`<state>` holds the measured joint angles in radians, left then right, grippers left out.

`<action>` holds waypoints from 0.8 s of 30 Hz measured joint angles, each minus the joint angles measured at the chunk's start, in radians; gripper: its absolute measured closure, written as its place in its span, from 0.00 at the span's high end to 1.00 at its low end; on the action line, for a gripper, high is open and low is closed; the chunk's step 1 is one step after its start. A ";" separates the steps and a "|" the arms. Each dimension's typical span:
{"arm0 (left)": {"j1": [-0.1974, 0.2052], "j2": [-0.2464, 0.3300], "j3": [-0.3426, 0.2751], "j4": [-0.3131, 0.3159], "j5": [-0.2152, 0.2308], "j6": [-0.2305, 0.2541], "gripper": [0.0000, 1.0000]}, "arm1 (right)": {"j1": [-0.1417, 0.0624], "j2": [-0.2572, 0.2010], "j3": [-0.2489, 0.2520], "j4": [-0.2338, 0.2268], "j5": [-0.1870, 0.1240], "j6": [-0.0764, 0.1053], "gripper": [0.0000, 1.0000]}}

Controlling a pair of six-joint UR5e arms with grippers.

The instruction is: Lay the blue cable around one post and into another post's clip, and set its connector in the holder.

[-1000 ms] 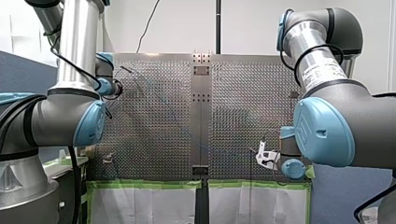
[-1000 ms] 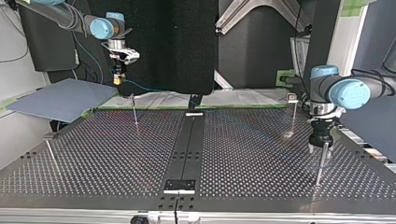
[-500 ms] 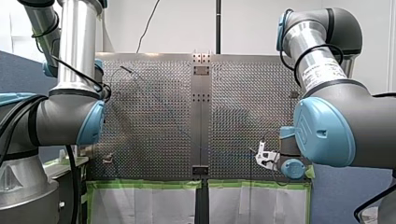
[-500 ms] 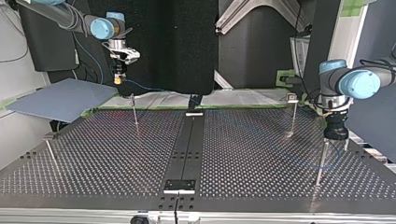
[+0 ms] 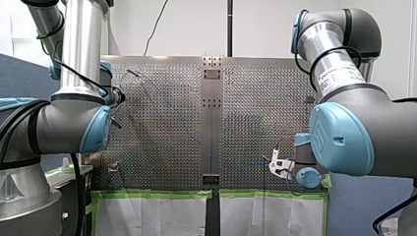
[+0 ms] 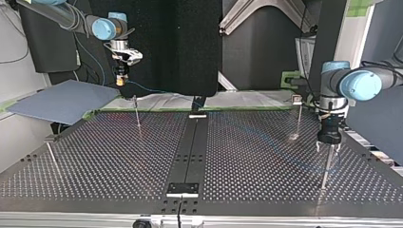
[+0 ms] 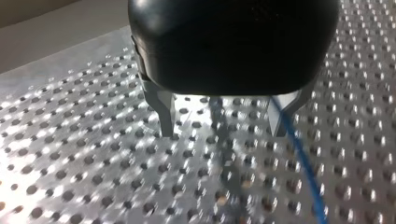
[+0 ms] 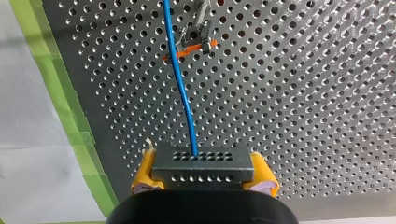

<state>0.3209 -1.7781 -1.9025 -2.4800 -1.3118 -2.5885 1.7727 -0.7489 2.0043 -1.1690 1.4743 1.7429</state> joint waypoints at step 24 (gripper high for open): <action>-0.018 0.097 -0.054 -0.030 -0.011 -0.222 1.00 | 0.004 0.000 0.000 0.002 0.000 0.000 0.00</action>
<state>0.3027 -1.6814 -1.9568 -2.5103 -1.3227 -2.8108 1.7763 -0.7490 2.0043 -1.1670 1.4747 1.7429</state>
